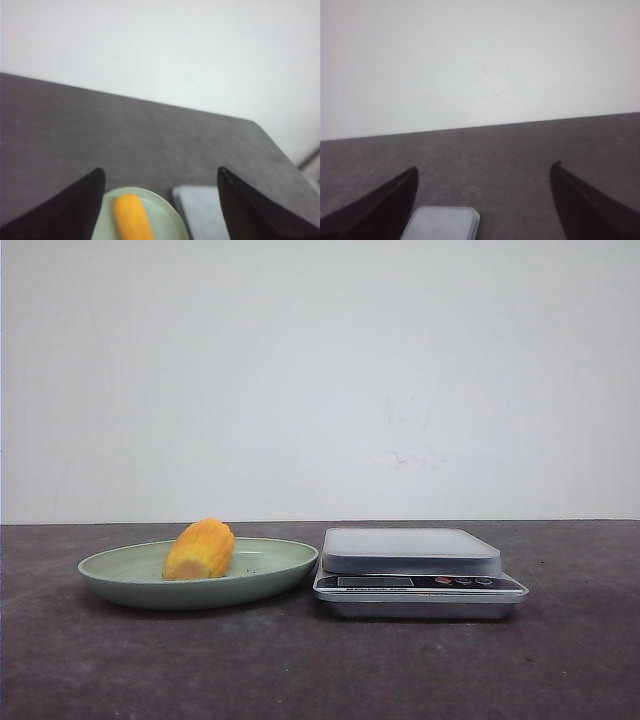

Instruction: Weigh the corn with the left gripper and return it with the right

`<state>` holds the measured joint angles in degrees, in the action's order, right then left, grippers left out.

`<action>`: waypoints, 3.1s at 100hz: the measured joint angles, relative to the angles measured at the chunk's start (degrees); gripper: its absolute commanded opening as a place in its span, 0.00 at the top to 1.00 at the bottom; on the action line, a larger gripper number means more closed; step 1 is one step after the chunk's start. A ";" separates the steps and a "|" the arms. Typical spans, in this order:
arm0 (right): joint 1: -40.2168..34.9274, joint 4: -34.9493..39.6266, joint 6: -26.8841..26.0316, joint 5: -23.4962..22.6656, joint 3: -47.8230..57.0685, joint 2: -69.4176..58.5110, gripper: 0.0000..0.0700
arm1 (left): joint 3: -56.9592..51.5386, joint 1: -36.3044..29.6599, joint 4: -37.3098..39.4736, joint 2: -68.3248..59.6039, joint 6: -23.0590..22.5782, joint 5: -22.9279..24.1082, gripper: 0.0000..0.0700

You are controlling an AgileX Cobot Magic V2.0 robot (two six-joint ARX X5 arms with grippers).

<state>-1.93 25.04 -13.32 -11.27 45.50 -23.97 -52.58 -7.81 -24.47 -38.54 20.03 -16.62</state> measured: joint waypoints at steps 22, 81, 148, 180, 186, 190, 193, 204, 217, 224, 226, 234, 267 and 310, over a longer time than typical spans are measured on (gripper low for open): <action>0.00 0.39 0.00 -0.72 0.00 -0.04 0.23 | -0.09 -10.10 3.37 -8.98 0.35 2.78 0.38; 0.00 5.27 0.04 -1.03 0.00 -0.35 0.23 | -0.20 -22.08 14.12 -36.85 -2.49 18.84 0.38; 0.00 6.10 0.04 -1.16 0.02 -0.35 0.23 | -0.22 -24.98 21.31 -54.49 -2.29 25.83 0.38; 0.00 6.51 0.04 -1.16 0.02 -0.35 0.23 | -0.59 -25.44 20.55 -58.62 -0.66 26.10 0.38; 0.00 6.51 0.04 -1.16 0.02 -0.35 0.23 | -0.59 -25.49 19.89 -59.04 -0.35 26.03 0.38; 0.00 6.51 0.04 -1.16 0.02 -0.35 0.23 | -0.59 -25.49 19.65 -59.10 -0.28 26.05 0.39; 0.00 6.51 0.04 -1.16 0.00 -0.35 0.23 | -0.59 -25.49 19.71 -59.12 -0.09 26.05 0.40; 0.00 6.51 0.04 -1.16 0.02 -0.35 0.23 | -0.59 -25.49 19.76 -59.10 0.28 26.05 0.57; 0.00 6.56 0.04 -1.11 0.02 -0.35 0.23 | -0.59 -25.49 19.54 -59.10 0.31 26.05 0.93; 0.00 6.73 0.04 -1.11 0.02 -0.35 0.23 | -0.59 -25.51 19.50 -59.10 0.31 26.01 1.00; 0.00 6.82 0.04 -1.11 0.02 -0.35 0.23 | -0.61 -25.51 19.41 -59.06 0.31 26.03 1.00; 0.00 7.08 0.04 -1.09 0.02 -0.35 0.23 | -0.61 -25.51 18.60 -58.62 0.26 26.03 1.00; 0.00 7.74 0.44 -0.74 0.02 -0.35 0.23 | -0.61 -25.51 17.53 -43.91 -0.39 26.62 1.00; 0.00 7.74 0.46 -0.74 0.02 -0.35 0.23 | -6.21 -33.44 17.59 -36.24 -0.81 23.37 0.99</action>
<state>-1.93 32.77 -12.86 -12.01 45.52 -24.32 -58.78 -41.25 -6.87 -74.78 19.22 6.74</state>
